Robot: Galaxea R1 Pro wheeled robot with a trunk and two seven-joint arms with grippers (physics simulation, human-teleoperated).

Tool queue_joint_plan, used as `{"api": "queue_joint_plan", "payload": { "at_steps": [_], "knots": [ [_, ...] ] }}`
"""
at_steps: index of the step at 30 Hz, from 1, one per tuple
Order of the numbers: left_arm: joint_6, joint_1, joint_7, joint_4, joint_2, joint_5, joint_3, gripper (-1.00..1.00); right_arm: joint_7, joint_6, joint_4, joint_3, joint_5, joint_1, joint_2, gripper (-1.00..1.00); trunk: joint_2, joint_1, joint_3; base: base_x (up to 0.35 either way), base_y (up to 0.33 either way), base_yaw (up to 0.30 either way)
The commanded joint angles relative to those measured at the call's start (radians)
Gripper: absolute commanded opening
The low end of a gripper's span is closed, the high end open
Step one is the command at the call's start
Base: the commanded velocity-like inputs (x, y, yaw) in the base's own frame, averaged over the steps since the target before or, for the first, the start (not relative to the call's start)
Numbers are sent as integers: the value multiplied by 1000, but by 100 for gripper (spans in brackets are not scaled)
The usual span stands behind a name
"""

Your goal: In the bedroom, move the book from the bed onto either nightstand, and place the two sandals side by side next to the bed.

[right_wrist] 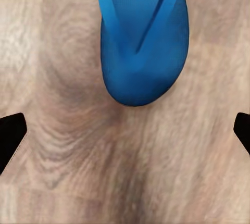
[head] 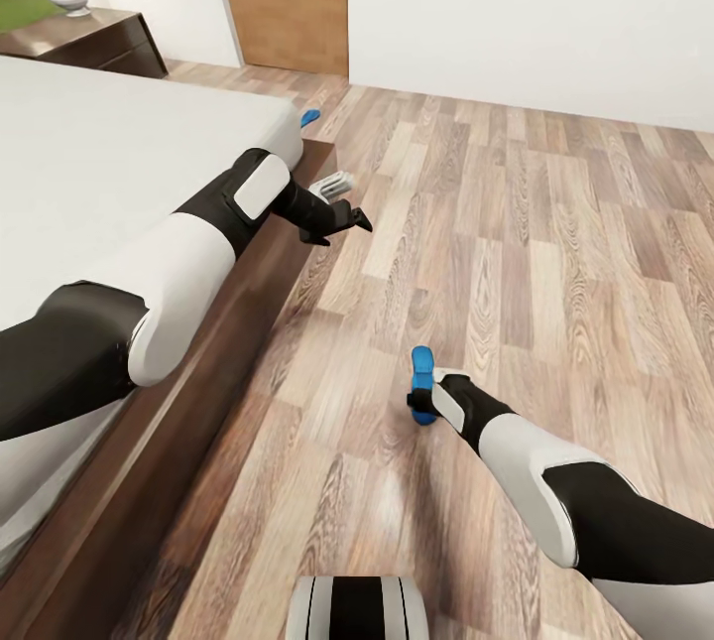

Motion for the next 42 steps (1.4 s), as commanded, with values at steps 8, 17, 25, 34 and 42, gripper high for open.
{"api": "queue_joint_plan", "payload": {
  "at_steps": [8, 17, 25, 34, 42],
  "knots": [
    [2, 0, 4, 0, 0, 5, -3, 100, 3, 5, -2, 24, -10, 0, -1, 100, 0, 0, -1, 29, 0, 0],
    [1, 1, 5, 0, 0, 4, -3, 100, 5, 6, -2, 27, -10, 0, -3, 100, 0, 0, -1, 4, 0, 0],
    [1, 1, 4, -1, 0, 4, -4, 100, 5, 6, -2, 27, -10, 0, -3, 100, 0, 0, -1, 99, 0, 0],
    [1, 1, 3, -2, 0, 3, -5, 100, 5, 6, -2, 27, -10, 0, -4, 100, 0, 0, -1, 193, 0, 0],
    [1, 1, 3, -2, 0, 3, -5, 100, 5, 6, -2, 27, -10, 0, -5, 100, 0, 0, -1, 26, 0, 0]
  ]
}}
